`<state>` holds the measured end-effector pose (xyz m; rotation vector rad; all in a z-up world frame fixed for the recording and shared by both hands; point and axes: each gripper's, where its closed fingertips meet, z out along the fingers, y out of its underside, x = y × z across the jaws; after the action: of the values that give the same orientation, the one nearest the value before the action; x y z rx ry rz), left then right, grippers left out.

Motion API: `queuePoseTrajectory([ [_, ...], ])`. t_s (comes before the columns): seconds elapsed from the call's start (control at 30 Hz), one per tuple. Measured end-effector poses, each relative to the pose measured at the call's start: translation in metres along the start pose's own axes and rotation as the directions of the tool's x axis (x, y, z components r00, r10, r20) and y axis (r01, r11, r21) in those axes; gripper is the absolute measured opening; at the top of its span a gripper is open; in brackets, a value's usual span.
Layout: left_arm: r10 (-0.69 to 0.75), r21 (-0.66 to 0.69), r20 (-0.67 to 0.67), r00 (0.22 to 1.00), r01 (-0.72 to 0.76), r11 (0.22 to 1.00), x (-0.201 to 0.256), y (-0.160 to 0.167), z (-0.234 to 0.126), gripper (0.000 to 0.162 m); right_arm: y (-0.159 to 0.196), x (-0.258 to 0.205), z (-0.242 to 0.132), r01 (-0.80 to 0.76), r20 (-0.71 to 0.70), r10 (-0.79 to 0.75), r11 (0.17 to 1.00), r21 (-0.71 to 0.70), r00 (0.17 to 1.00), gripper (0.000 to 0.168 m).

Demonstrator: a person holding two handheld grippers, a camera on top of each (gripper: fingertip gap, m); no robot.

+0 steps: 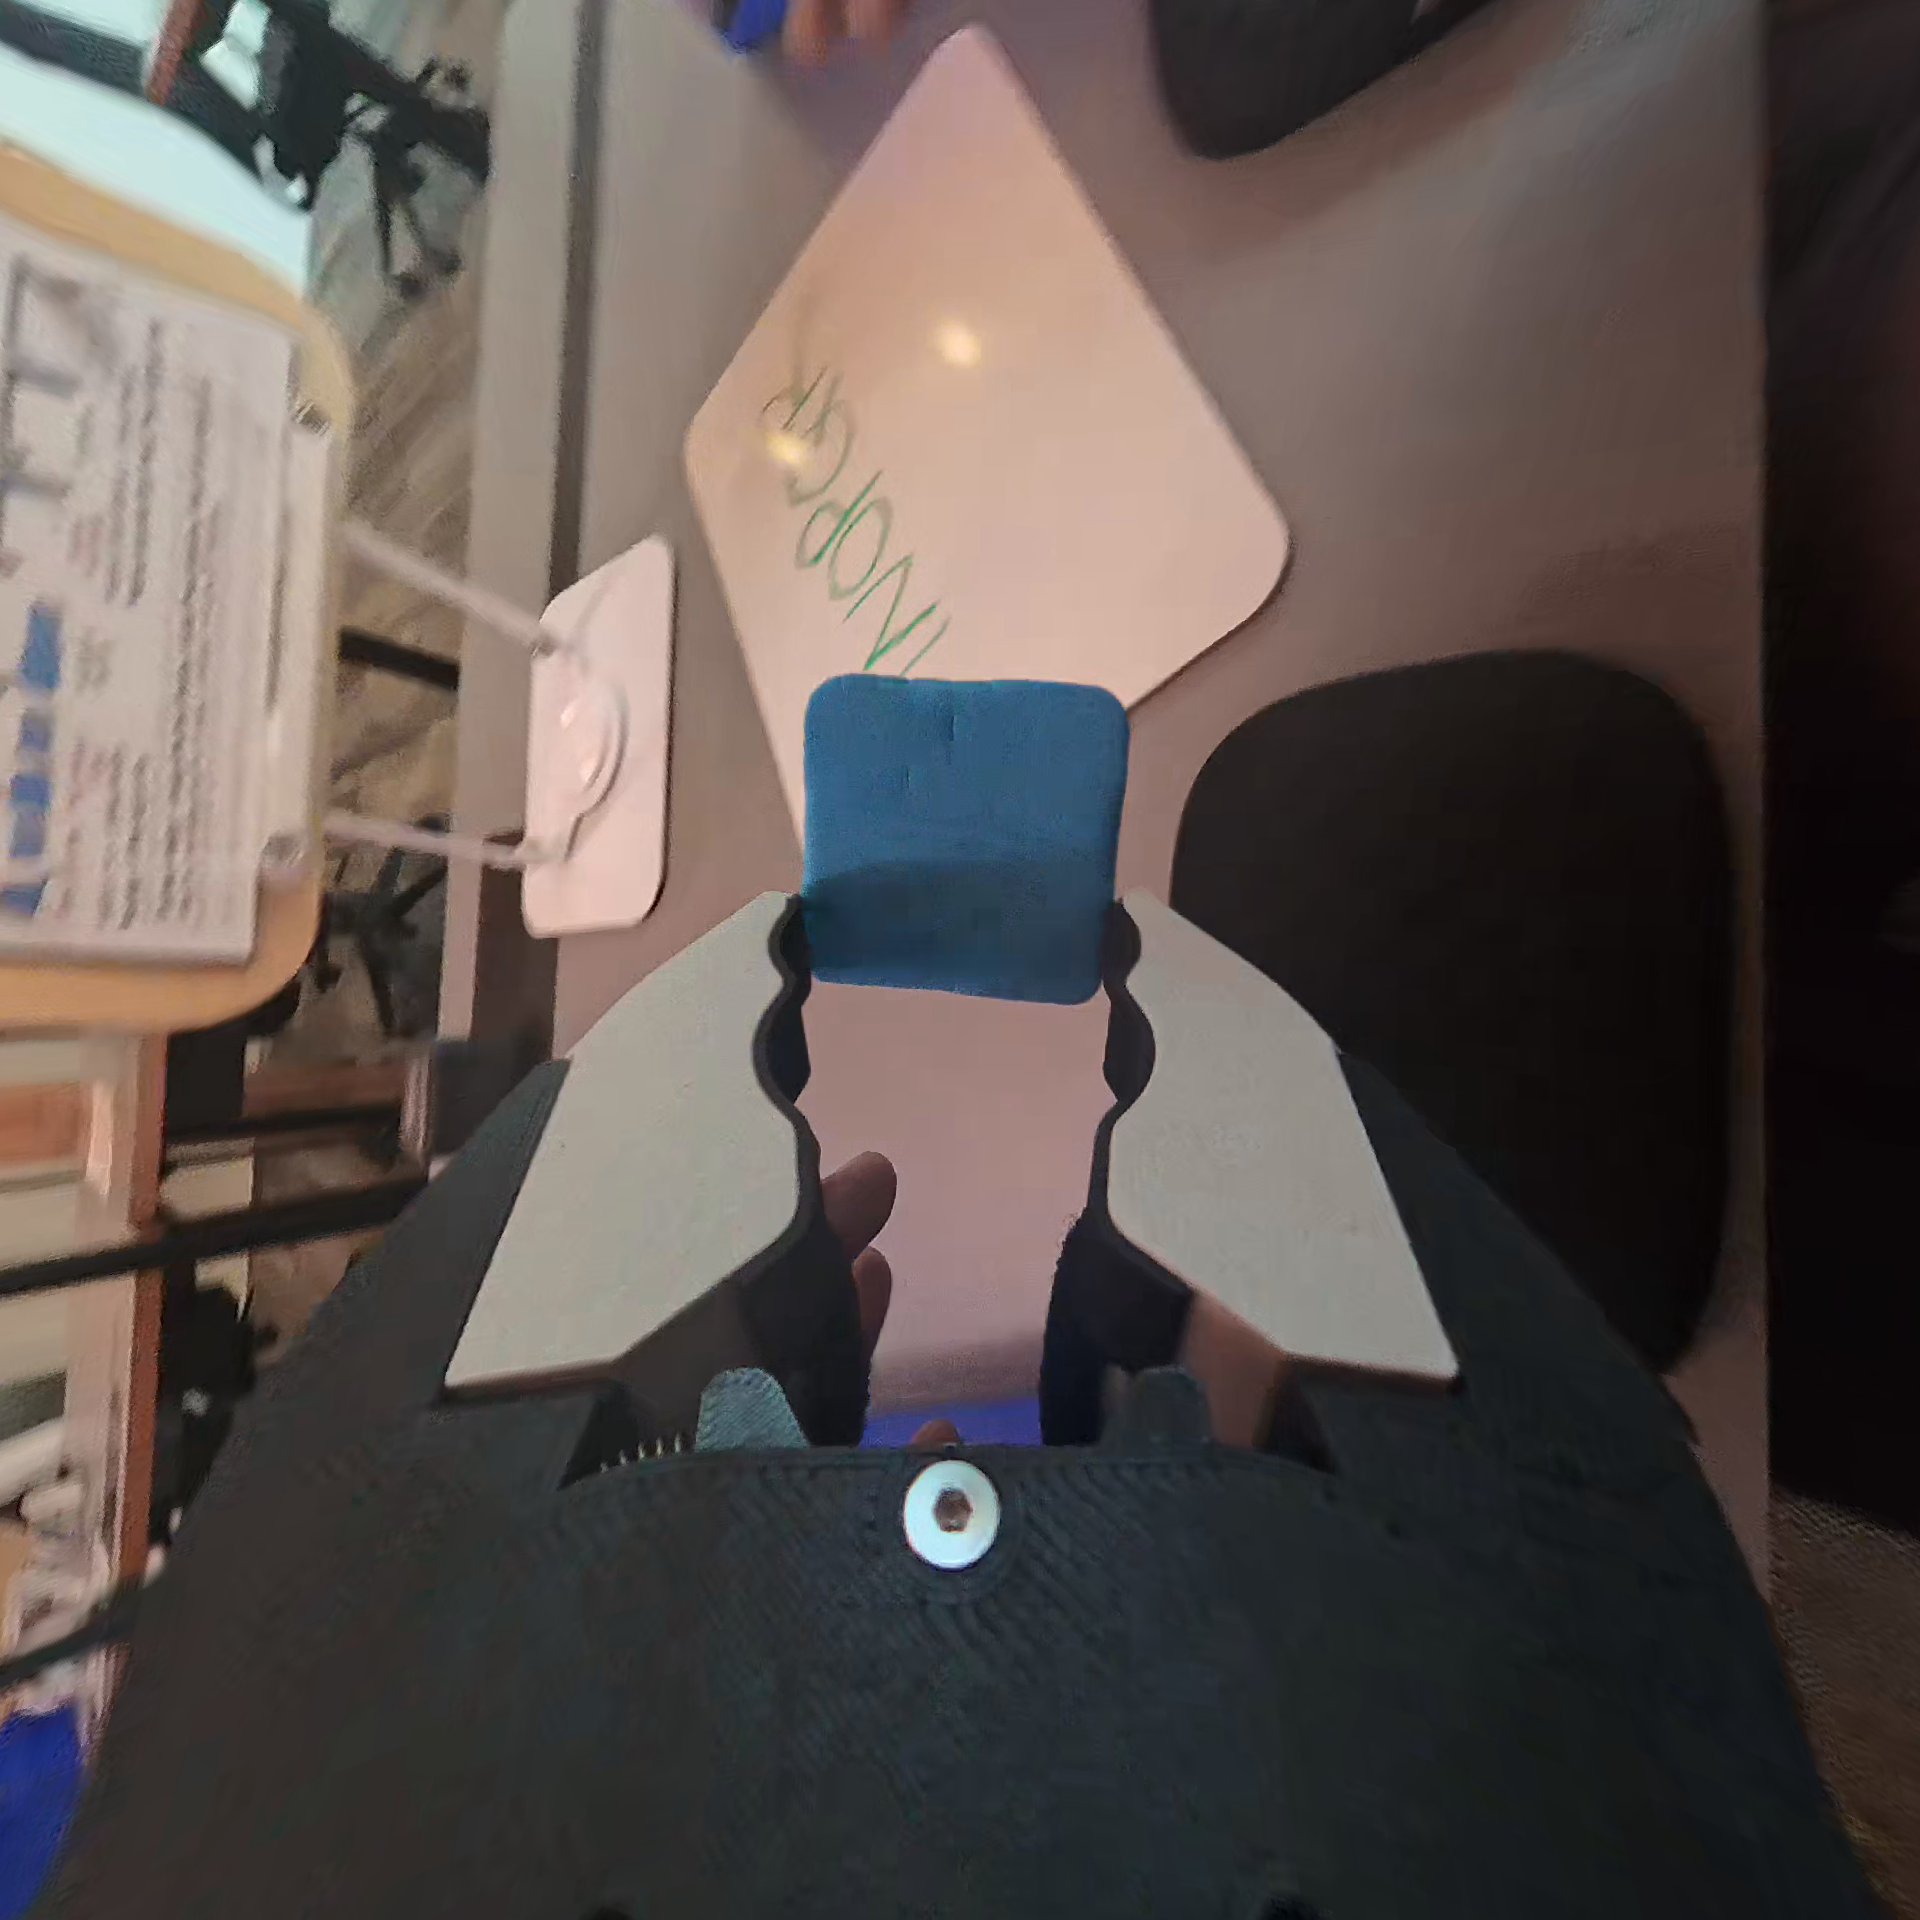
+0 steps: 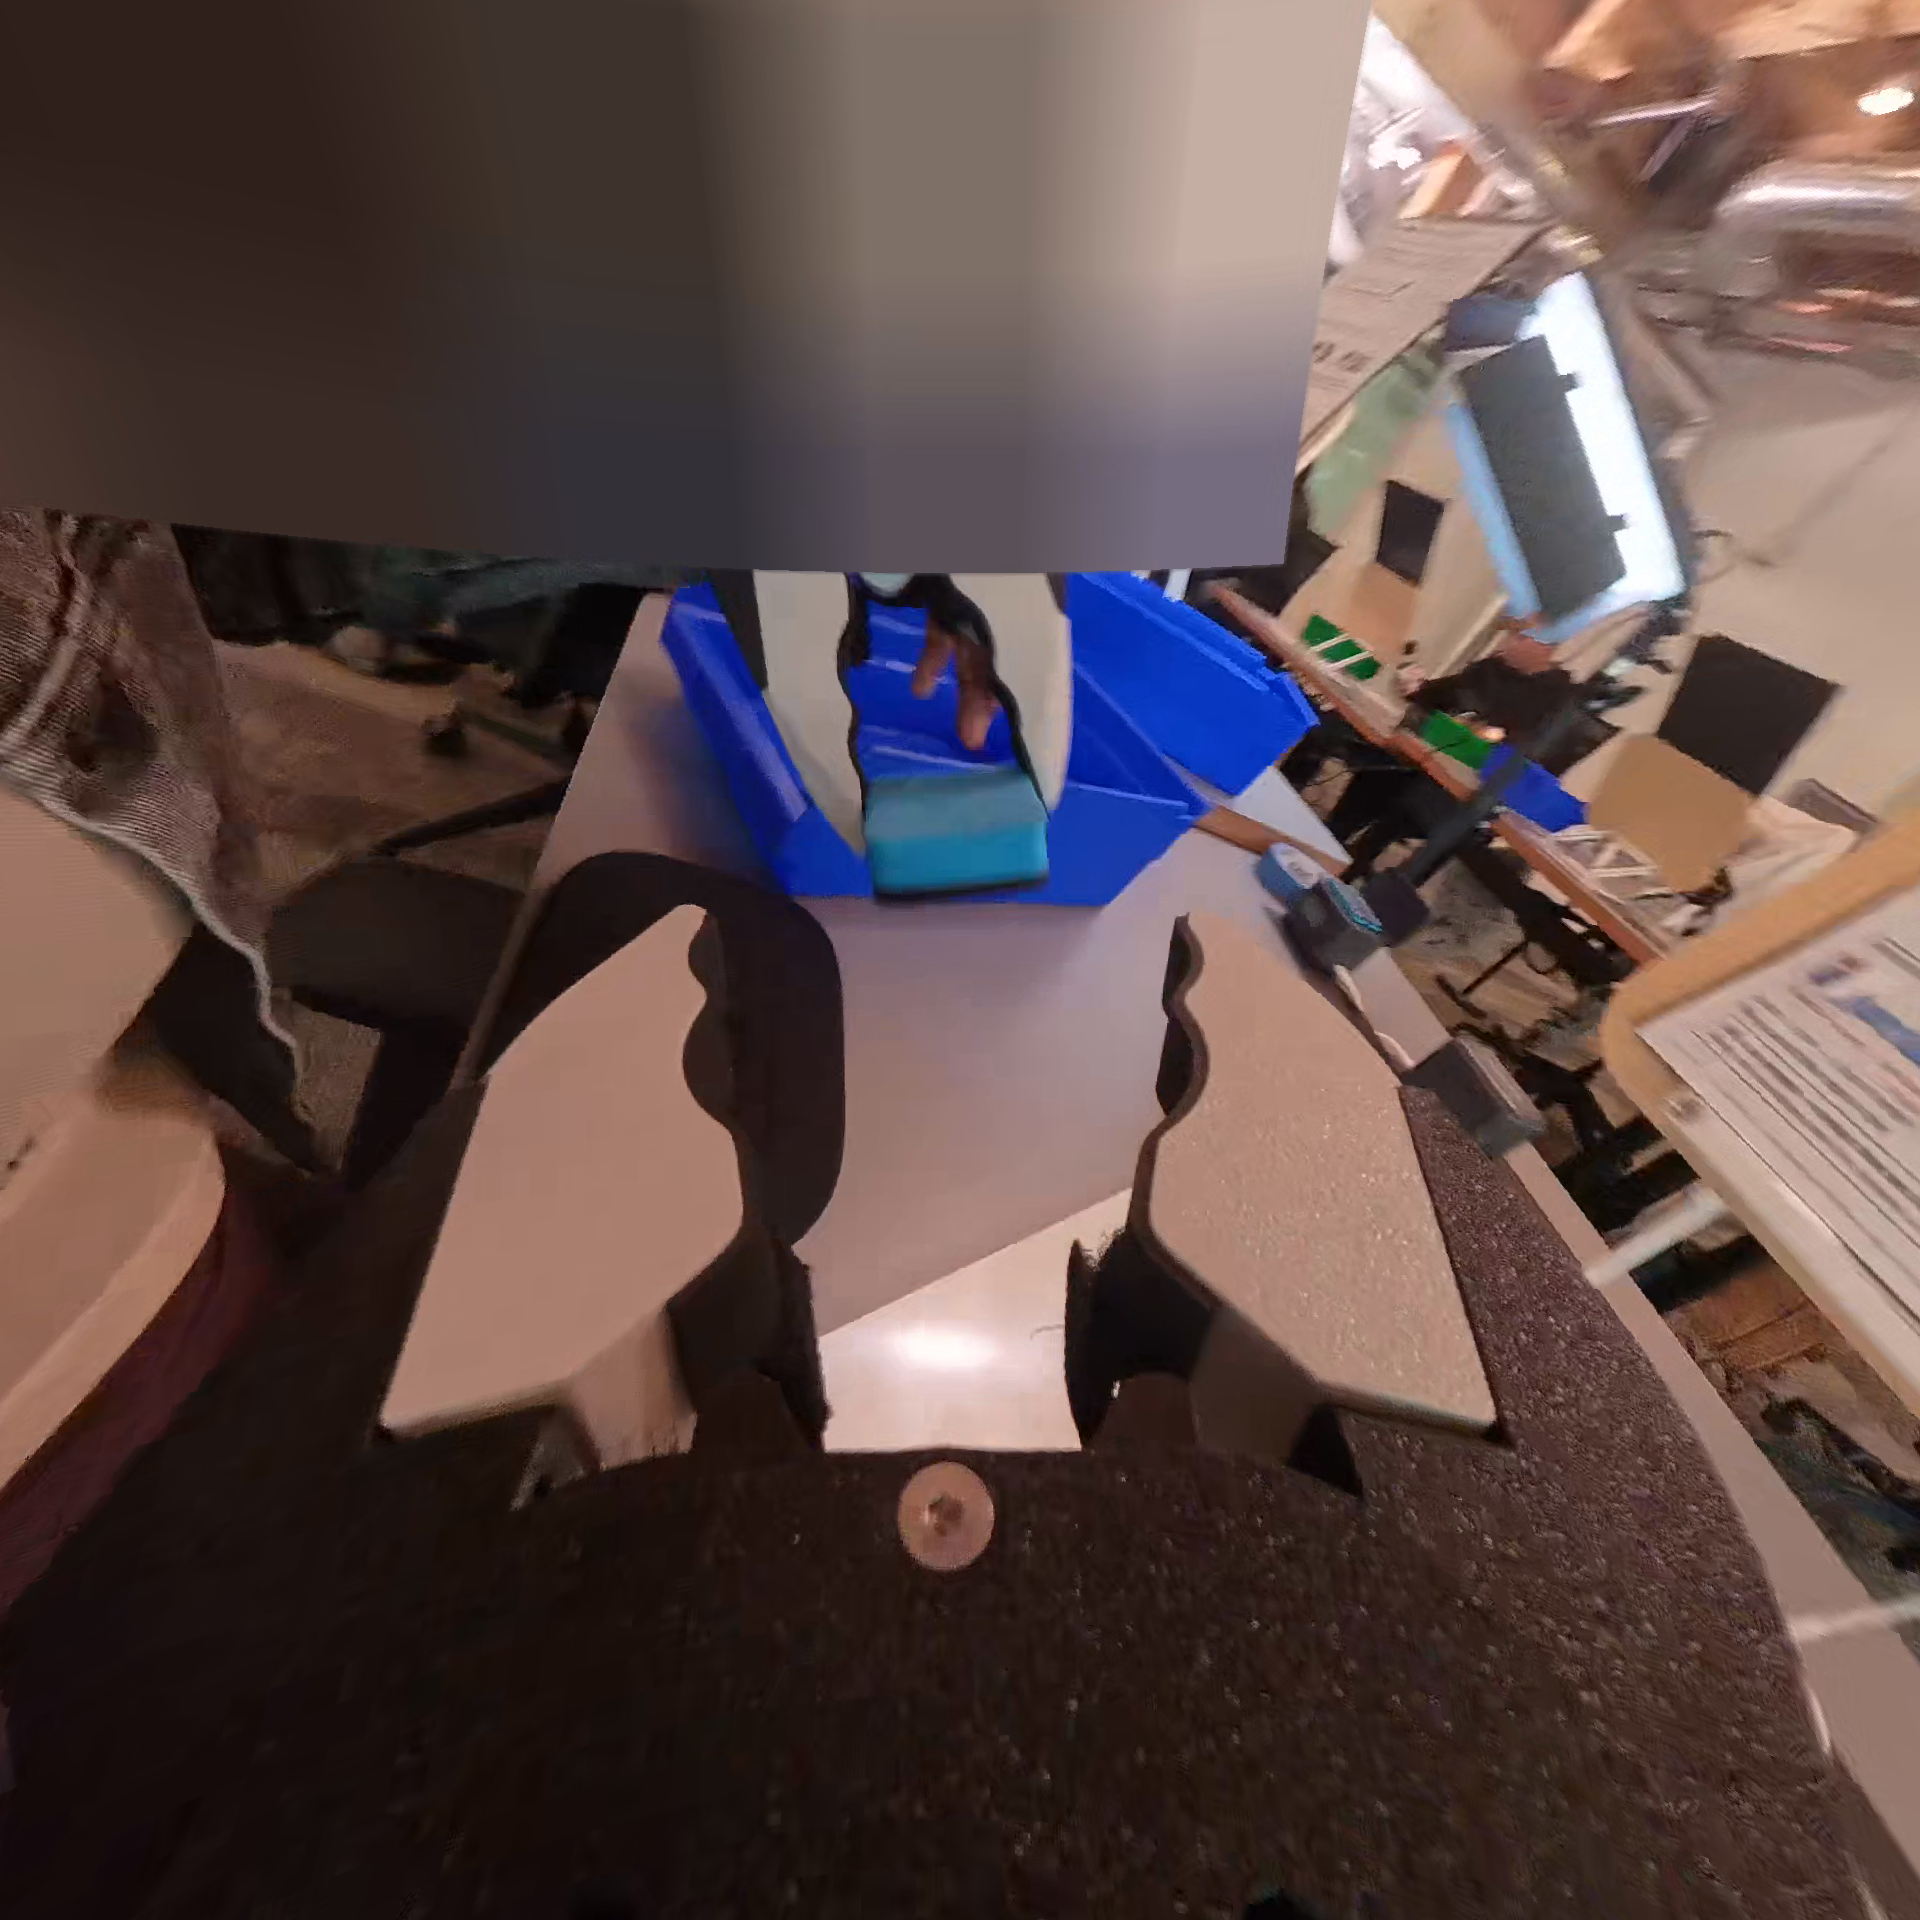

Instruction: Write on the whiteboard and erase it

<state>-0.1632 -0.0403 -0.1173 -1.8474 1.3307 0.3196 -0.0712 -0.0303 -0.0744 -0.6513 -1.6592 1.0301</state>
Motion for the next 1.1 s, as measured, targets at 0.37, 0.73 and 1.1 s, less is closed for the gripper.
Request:
queuePoseTrajectory([
  [0.37,0.025,0.155,-0.13,0.991,-0.005,0.988,0.009,-0.043,0.065,0.055,0.072,0.004,0.025,0.066,0.062,-0.048,0.94,-0.336,0.997,0.055],
  [0.73,-0.711,-0.087,0.0,0.703,0.708,0.7,-0.016,0.044,0.157,0.02,0.194,0.014,-0.011,-0.263,-0.044,0.301,0.743,-0.616,0.953,0.056],
  [1.1,-0.672,-0.096,-0.127,0.73,0.665,0.741,0.009,0.043,0.167,0.014,0.193,0.019,-0.004,-0.31,-0.047,0.387,0.654,-0.69,0.921,0.053],
])
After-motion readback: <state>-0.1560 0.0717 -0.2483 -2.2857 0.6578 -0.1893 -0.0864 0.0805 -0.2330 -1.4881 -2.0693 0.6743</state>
